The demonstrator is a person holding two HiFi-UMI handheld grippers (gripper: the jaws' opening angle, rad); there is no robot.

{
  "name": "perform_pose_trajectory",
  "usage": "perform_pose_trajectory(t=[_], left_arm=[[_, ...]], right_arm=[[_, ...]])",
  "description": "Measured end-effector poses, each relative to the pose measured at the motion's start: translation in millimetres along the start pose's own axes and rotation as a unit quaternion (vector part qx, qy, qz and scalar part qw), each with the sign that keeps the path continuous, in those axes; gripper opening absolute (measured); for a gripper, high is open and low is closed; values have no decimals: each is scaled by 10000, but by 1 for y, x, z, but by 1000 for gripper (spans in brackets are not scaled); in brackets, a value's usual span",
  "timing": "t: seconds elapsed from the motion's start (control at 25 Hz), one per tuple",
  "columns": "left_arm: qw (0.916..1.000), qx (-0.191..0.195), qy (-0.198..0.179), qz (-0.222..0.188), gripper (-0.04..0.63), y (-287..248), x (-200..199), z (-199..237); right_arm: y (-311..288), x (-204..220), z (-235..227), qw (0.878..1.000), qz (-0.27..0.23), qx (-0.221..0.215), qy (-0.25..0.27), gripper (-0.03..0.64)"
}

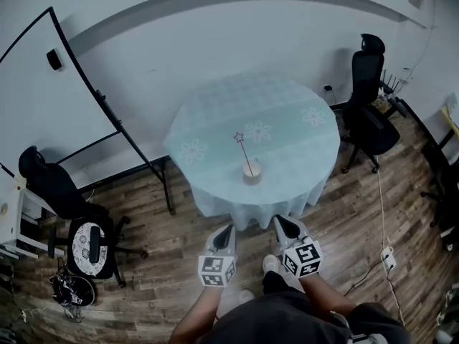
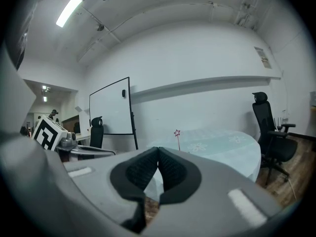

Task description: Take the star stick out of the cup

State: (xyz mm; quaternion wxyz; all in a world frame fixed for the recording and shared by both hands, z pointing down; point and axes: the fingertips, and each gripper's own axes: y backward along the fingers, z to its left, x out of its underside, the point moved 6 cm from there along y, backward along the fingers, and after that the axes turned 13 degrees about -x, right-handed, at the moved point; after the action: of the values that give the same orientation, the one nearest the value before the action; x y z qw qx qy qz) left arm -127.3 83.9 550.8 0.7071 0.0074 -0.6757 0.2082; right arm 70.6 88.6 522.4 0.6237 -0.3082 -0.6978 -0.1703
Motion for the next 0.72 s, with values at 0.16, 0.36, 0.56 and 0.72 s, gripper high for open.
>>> perform_pose_trajectory(t=[0.16, 0.36, 0.56, 0.72], left_arm=[[10000, 7, -12, 11, 5, -30, -10, -8], [9999, -84, -45, 58, 5, -64, -20, -13], [9997, -216, -73, 108, 5, -94, -27, -18], [9994, -320, -89, 126, 5, -117, -31, -25]], right_arm=[[-14, -7, -26, 10000, 25, -74, -45, 4], [-33, -13, -59, 9998, 64, -200, -69, 4], [-47, -22, -91, 9998, -5, -192, -8, 3], [-56, -25, -118, 9997, -27, -251, -59, 4]])
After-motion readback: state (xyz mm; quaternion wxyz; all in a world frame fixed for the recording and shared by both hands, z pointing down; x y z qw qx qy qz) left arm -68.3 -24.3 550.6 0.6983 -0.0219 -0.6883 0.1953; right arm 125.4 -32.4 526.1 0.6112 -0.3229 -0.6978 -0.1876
